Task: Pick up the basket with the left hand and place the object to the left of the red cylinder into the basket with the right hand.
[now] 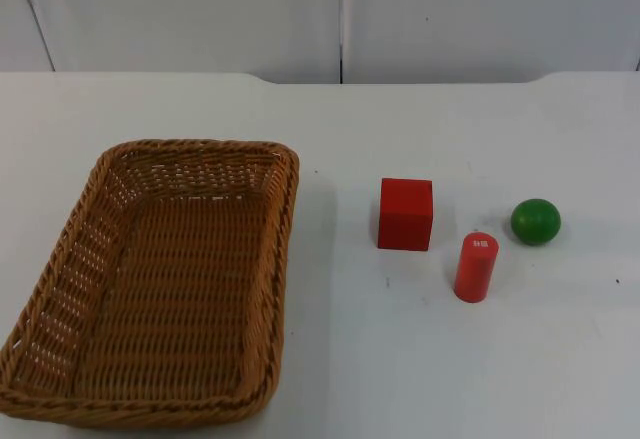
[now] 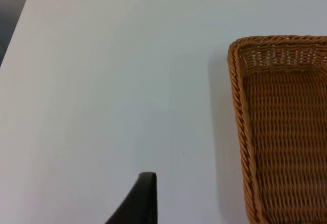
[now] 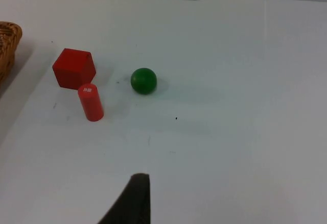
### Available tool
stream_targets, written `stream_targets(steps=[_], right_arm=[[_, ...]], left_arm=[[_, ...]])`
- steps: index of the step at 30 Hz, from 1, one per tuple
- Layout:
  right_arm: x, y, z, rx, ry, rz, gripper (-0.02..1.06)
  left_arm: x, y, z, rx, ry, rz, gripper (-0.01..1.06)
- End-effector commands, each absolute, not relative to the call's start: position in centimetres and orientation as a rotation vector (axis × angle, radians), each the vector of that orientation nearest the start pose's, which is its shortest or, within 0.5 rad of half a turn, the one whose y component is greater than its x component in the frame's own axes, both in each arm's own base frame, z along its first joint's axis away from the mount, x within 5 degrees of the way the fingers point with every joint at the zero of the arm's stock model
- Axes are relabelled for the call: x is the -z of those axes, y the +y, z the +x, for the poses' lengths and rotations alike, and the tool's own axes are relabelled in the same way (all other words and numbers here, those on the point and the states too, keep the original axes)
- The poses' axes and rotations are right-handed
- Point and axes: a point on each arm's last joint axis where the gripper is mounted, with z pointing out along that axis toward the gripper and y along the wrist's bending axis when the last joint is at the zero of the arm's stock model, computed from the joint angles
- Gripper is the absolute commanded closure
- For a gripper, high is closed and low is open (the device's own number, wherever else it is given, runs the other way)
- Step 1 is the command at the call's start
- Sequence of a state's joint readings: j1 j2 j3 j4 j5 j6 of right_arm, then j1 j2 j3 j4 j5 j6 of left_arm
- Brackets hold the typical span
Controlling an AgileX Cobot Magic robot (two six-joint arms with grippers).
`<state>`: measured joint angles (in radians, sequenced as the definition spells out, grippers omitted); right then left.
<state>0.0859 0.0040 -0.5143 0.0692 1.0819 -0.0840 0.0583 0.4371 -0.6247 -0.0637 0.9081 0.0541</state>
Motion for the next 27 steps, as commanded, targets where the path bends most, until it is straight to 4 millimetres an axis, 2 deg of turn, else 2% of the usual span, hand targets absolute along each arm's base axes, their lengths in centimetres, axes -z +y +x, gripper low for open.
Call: stream_targets(steps=[1,5,12,23,27], right_arm=[[-28.0,0.5,-0.8,-0.072,2.040,-0.180,-0.01],[-28.0,0.5,-0.8,-0.072,2.040,-0.180,-0.01],[-28.0,0.5,-0.8,-0.072,2.040,-0.180,-0.01],[-28.0,0.5,-0.8,-0.072,2.040,-0.180,-0.01],[-28.0,0.5,-0.8,-0.072,2.040,-0.180,-0.01]], left_arm=[[-31.8,0.0,7.4,0.016,2.180,-0.021,0.00],[-32.7,0.0,8.3,0.016,2.179,-0.022,0.00],[-33.1,0.1,10.2,0.024,2.198,-0.028,0.00],[-30.9,0.2,15.0,0.065,2.337,-0.058,0.00],[-30.3,0.2,16.0,0.080,2.372,-0.064,0.00]])
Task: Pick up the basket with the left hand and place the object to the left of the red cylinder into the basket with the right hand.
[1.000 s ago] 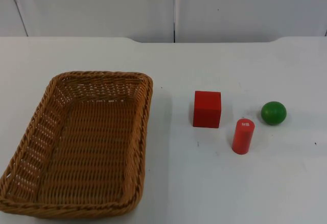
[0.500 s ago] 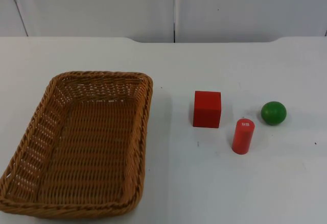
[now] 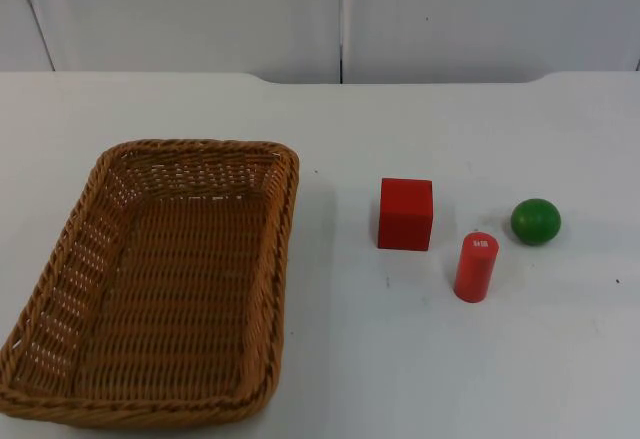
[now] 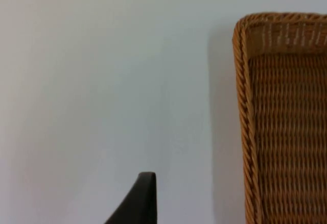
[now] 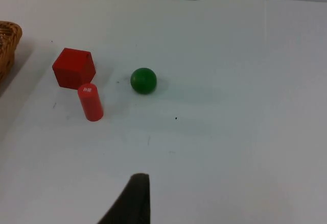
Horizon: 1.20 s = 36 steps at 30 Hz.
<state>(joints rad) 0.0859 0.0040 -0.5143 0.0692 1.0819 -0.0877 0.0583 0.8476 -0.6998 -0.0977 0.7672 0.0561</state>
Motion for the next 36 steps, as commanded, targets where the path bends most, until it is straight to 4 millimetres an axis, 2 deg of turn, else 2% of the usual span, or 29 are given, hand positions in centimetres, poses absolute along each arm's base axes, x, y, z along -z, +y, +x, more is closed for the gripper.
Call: stream_targets(steps=[1,6,12,17,22,23,28,29,32,34,36], right_arm=[[-28.0,0.5,-0.8,-0.072,2.040,-0.180,-0.01],[-28.0,0.4,-0.8,-0.068,2.040,-0.177,-0.01],[-28.1,0.4,-0.8,-0.066,2.034,-0.172,-0.01],[-29.5,0.4,-0.6,-0.066,1.985,-0.167,-0.01],[-32.5,0.4,1.6,-0.050,1.978,-0.162,-0.01],[-32.5,0.4,1.6,-0.050,1.978,-0.162,-0.01],[-34.4,0.6,4.9,-0.034,2.018,-0.162,-0.01],[-34.4,0.6,4.9,-0.034,2.018,-0.162,-0.01],[-35.2,0.8,7.5,-0.034,2.054,-0.163,-0.01],[-35.3,0.8,7.8,-0.033,2.054,-0.163,-0.01],[-36.0,1.0,9.5,-0.033,2.069,-0.163,-0.01]], left_arm=[[-30.1,0.2,16.4,0.079,2.390,-0.059,0.00],[-29.5,0.2,17.4,0.086,2.409,-0.060,0.00],[-29.5,0.3,17.5,0.084,2.400,-0.061,0.00],[-29.5,0.3,17.4,0.085,2.409,-0.060,0.00],[-29.4,0.1,17.4,0.105,2.416,-0.067,0.00],[-29.4,0.1,17.4,0.105,2.416,-0.067,0.00],[-29.4,0.0,17.4,0.120,2.414,-0.051,0.00],[-29.4,0.0,17.4,0.120,2.414,-0.051,0.00],[-29.4,0.0,17.4,0.127,2.415,-0.050,0.00],[-29.4,-0.1,17.4,0.128,2.415,-0.047,0.00],[-29.4,-0.2,17.3,0.144,2.423,-0.015,0.00]])
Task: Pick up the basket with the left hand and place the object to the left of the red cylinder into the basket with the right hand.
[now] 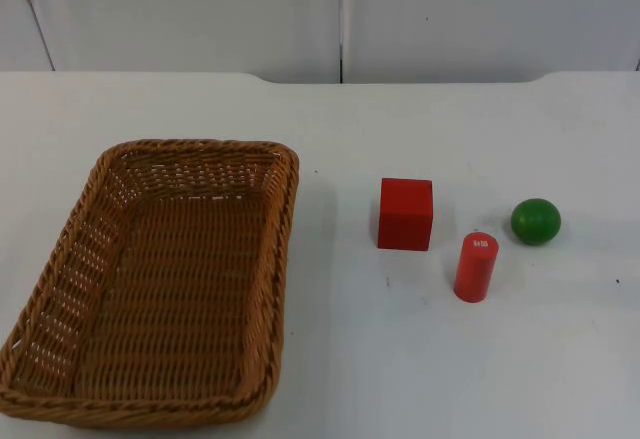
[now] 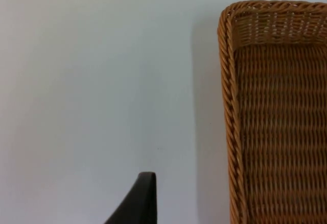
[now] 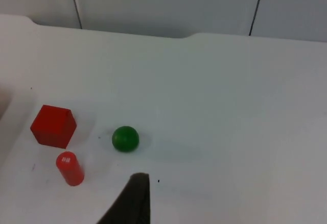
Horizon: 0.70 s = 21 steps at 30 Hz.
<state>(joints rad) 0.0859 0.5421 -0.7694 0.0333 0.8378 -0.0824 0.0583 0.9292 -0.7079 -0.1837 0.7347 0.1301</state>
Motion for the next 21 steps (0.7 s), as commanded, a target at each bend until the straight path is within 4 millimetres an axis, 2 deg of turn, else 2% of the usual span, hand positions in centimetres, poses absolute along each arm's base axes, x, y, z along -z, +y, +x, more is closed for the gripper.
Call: stream_targets(steps=[1,7,11,15,17,21], right_arm=[[-36.2,1.0,10.1,-0.033,2.076,-0.163,-0.01],[-37.8,1.2,12.5,-0.033,2.092,-0.164,-0.01],[-39.1,1.3,13.8,-0.025,2.082,-0.178,-0.01],[-40.9,1.4,15.3,-0.024,2.065,-0.177,-0.01],[-41.1,1.5,15.5,-0.023,2.063,-0.179,-0.01],[-42.1,1.6,16.7,-0.017,2.052,-0.189,-0.01]], left_arm=[[-29.4,-0.3,17.4,0.152,2.424,-0.014,0.00],[-28.5,-0.3,18.5,0.160,2.455,-0.001,0.00],[-27.0,-0.3,19.8,0.181,2.526,0.005,0.00],[-24.6,-0.5,22.1,0.226,2.588,0.011,0.00],[-24.3,-0.5,22.4,0.231,2.594,0.012,0.00],[-22.3,-0.6,24.3,0.259,2.642,0.044,0.00]])
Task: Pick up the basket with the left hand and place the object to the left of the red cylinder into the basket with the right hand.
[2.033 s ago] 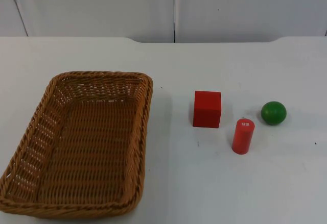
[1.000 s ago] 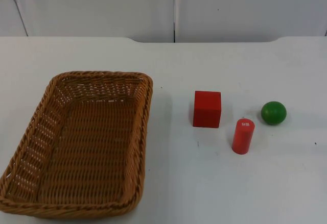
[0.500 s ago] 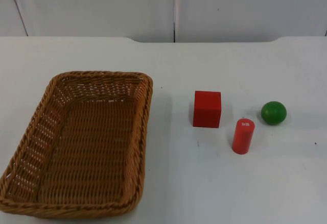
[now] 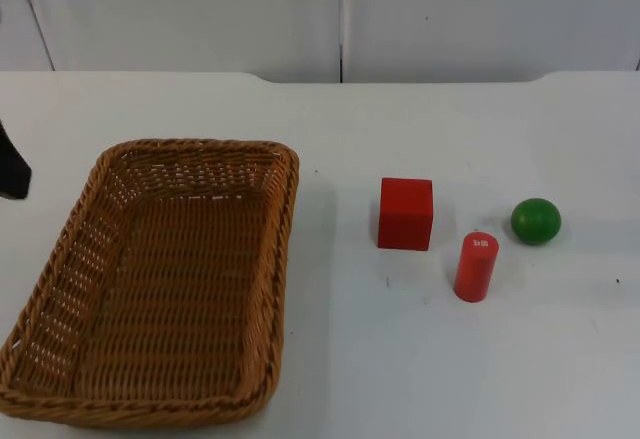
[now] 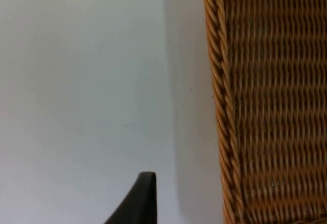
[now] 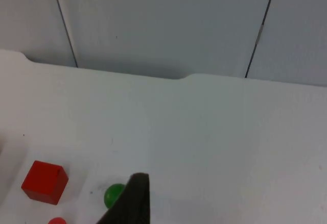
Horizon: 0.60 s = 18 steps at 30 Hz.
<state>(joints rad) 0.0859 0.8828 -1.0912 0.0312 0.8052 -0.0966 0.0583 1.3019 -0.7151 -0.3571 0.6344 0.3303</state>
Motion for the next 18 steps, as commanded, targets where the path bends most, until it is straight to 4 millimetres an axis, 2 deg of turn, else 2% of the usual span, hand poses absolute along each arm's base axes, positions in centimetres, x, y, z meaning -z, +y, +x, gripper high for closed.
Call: stream_targets(steps=[1,2,7,8,12,18], right_arm=[[-42.4,1.6,16.8,-0.010,2.049,-0.201,-0.01],[-42.4,1.6,16.8,-0.010,2.049,-0.201,-0.01],[-43.4,1.6,17.0,0.001,2.024,-0.216,-0.01],[-43.4,1.6,17.0,0.001,2.024,-0.216,-0.01],[-43.5,1.6,17.0,0.009,2.022,-0.228,-0.01],[-43.4,1.6,17.0,0.021,2.024,-0.252,-0.01]], left_arm=[[-22.1,-0.5,24.8,0.260,2.653,0.051,0.00],[-22.1,-0.5,24.8,0.260,2.653,0.051,0.00],[-20.4,-0.4,28.0,0.265,2.706,0.124,0.00],[-20.4,-0.4,28.0,0.265,2.706,0.124,0.00],[-18.2,-0.5,30.3,0.292,2.755,0.187,0.00],[-15.4,-0.6,32.2,0.346,2.811,0.200,0.00]])
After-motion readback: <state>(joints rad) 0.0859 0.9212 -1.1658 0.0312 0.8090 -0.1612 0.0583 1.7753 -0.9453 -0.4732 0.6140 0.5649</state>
